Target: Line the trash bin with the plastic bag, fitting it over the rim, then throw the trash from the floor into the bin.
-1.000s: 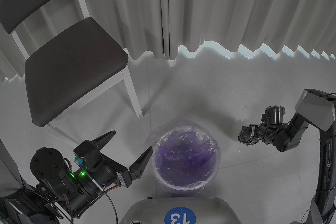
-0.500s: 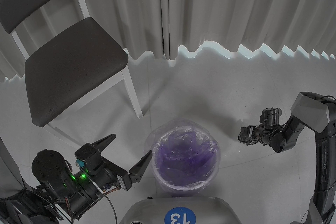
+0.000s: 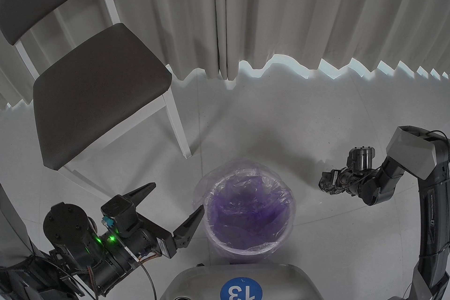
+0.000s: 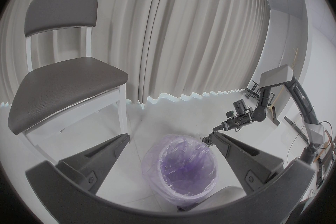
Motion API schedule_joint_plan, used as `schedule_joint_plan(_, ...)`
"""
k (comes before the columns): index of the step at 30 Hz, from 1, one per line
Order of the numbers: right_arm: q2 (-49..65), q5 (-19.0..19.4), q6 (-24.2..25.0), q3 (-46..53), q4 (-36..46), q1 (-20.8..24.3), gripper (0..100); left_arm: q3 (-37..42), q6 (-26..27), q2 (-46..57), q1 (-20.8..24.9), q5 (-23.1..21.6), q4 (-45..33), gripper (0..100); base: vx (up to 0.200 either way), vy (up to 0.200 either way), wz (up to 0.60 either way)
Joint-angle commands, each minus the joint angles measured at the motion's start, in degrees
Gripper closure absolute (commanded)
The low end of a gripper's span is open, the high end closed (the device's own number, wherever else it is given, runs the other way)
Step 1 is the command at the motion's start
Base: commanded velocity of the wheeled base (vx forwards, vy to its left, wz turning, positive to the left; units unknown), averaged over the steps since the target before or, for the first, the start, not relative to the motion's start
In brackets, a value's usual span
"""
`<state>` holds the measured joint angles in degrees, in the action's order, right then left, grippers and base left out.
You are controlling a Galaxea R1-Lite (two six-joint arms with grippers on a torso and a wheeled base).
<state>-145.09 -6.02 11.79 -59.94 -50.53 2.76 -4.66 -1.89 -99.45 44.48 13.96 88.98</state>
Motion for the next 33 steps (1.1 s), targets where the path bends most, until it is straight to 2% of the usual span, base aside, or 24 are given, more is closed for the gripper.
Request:
schedule_joint_plan(1, -1.77, -0.57, 0.08, -1.05, -0.01, -0.12, 0, 0.35, -0.04, -0.13, 0.34, 0.02, 1.02, 0, 0.000, 0.000, 0.00)
schedule_joint_plan(32, -4.15, -0.13, 1.48, -2.02, -2.82, -0.12, 0, 1.23, -0.04, -1.36, 1.04, 0.02, 1.02, 0, 0.000, 0.000, 0.00)
schedule_joint_plan(33, -4.15, -0.13, 1.48, -2.02, -2.82, -0.12, 100, 1.32, -0.04, -1.36, 1.04, 0.02, 1.02, 0, 0.000, 0.000, 0.00)
